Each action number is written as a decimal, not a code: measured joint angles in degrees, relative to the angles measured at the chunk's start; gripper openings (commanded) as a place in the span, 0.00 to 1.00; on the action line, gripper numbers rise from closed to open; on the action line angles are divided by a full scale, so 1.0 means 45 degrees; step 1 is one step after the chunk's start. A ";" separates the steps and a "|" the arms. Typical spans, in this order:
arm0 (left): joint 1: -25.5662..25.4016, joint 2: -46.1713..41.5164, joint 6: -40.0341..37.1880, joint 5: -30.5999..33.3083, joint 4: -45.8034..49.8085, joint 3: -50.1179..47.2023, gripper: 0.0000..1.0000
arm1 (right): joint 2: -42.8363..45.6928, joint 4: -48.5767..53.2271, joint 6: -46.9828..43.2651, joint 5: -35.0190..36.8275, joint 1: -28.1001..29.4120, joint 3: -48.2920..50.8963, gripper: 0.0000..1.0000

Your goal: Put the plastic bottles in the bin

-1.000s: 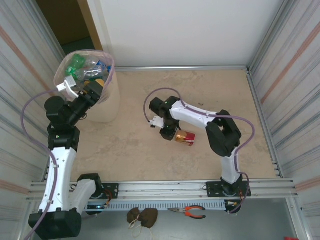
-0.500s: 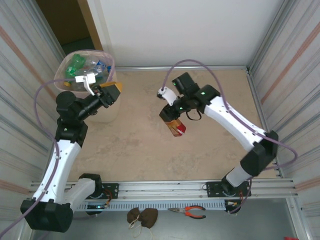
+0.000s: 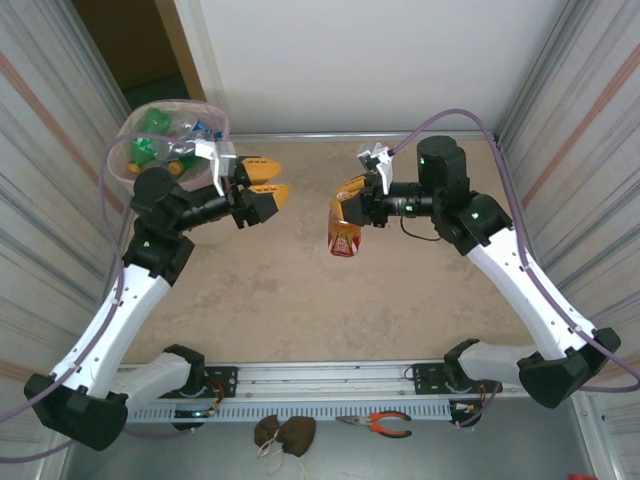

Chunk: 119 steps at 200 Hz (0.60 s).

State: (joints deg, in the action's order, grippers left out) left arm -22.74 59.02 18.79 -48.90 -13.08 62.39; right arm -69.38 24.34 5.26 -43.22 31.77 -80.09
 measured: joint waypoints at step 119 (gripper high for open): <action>-0.3381 0.1195 -0.4609 -0.0136 0.3857 0.1379 0.80 | 0.1263 -0.3701 0.1569 -0.1705 0.0204 0.0612 0.37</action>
State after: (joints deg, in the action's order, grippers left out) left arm -37.95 64.40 -1.96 -49.52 4.27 68.60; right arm -63.70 7.68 12.32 -50.89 32.69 -77.34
